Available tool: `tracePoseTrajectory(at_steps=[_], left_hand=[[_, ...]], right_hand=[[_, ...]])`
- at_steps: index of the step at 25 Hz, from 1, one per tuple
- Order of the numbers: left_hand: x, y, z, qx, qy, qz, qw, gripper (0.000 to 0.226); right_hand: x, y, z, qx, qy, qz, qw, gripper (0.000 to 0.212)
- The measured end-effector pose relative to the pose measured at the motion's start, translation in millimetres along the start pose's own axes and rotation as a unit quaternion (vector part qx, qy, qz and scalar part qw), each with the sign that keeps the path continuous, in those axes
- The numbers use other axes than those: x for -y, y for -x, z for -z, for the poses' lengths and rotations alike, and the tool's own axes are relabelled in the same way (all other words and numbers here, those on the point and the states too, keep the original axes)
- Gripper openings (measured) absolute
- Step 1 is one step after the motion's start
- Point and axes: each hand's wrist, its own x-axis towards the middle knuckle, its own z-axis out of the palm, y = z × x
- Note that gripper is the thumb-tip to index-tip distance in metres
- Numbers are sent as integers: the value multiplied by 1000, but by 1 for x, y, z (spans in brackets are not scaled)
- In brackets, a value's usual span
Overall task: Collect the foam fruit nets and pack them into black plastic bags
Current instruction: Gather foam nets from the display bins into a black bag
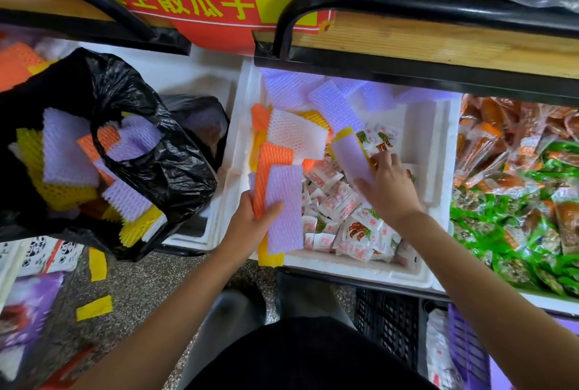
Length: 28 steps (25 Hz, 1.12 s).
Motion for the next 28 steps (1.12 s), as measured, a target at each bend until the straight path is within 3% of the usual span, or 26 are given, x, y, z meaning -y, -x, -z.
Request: tracePoseTrajectory(at_steps=[4, 7, 10, 13, 21, 24, 28], left_hand=[[-11, 10, -14, -4, -33, -3, 999, 56], [-27, 28, -21, 8, -20, -44, 999, 46], [-44, 51, -7, 66, 26, -98, 993, 74], [-61, 76, 18, 130, 32, -131, 982, 94], [-75, 120, 124, -21, 12, -264, 964, 54], [-75, 126, 174, -86, -14, -303, 949, 52], [-68, 130, 242, -179, -31, -299, 937, 58]], right_hand=[[34, 62, 2, 52, -135, 21, 989, 41], [58, 97, -8, 62, -208, 68, 974, 57], [80, 122, -8, -2, -237, 121, 964, 68], [104, 139, -1, -80, -298, 151, 939, 42], [213, 170, -1, -105, -366, 246, 891, 29], [254, 160, -7, -84, -407, 227, 881, 19], [299, 119, -31, -72, -341, 202, 915, 33]])
